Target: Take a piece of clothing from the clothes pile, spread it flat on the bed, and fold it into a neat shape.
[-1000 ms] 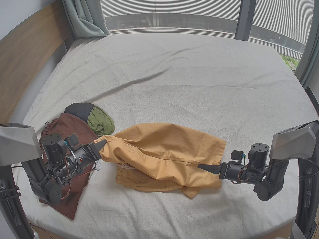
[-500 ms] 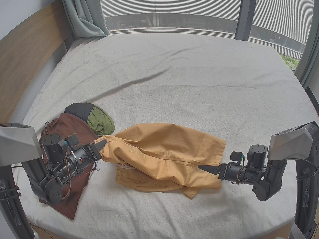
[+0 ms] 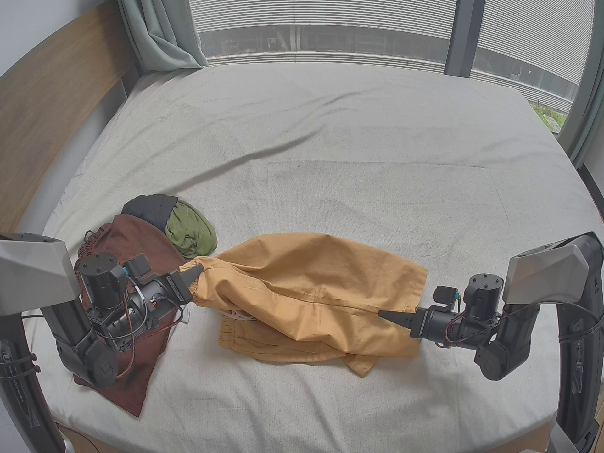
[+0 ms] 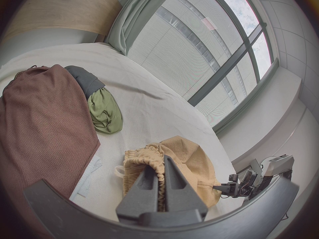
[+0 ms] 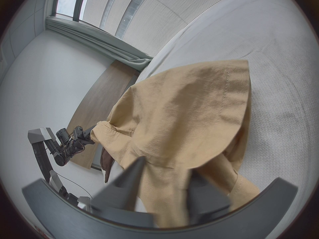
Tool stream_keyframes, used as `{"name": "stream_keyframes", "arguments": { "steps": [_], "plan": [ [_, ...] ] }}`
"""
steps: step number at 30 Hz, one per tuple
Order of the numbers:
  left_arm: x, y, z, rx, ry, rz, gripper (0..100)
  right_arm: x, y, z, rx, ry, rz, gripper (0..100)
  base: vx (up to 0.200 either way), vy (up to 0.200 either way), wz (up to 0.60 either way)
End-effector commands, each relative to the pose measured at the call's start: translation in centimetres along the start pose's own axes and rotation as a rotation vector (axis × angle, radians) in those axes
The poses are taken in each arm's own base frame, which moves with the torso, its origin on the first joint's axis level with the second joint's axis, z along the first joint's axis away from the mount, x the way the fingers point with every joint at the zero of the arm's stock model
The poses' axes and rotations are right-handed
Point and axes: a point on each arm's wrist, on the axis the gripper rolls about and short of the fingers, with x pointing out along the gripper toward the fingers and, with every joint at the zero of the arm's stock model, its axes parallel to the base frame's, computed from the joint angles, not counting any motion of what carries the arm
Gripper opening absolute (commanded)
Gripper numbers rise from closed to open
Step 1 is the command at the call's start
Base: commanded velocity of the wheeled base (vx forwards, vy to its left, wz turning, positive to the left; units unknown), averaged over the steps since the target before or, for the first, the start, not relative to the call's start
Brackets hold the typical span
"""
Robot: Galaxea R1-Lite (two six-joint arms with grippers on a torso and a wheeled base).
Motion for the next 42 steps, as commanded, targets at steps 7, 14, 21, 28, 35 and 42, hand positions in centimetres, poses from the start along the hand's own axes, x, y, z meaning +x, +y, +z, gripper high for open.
{"name": "stream_keyframes", "arguments": {
  "steps": [7, 14, 21, 28, 35, 42],
  "plan": [
    [0.0, -0.1, 0.0, 0.001, -0.002, -0.005, 0, -0.5, 0.8, 0.7, -0.014, -0.018, 0.01, 0, 0.0, 0.0, 0.0],
    [0.0, -0.2, 0.7, 0.007, -0.028, -0.011, 0, -2.4, 3.2, 2.3, -0.051, -0.06, 0.036, 0, 0.0, 0.0, 0.0],
    [0.0, -0.3, 0.6, 0.008, -0.025, -0.014, 0, -2.3, 3.1, 1.8, -0.041, -0.041, 0.038, 0, 0.0, 0.0, 0.0],
    [0.0, -0.3, 0.7, 0.008, -0.028, -0.013, 0, -2.2, 2.9, 1.5, -0.031, -0.029, 0.036, 100, 0.0, 0.0, 0.0],
    [0.1, -0.2, 0.8, 0.007, -0.033, -0.012, 0, -2.3, 3.0, 1.3, -0.027, -0.022, 0.035, 100, 0.0, 0.0, 0.0],
    [0.1, -0.1, 0.8, 0.006, -0.031, -0.011, 0, -2.4, 2.9, 1.3, -0.027, -0.024, 0.033, 0, 0.0, 0.0, 0.0]
  ]
}}
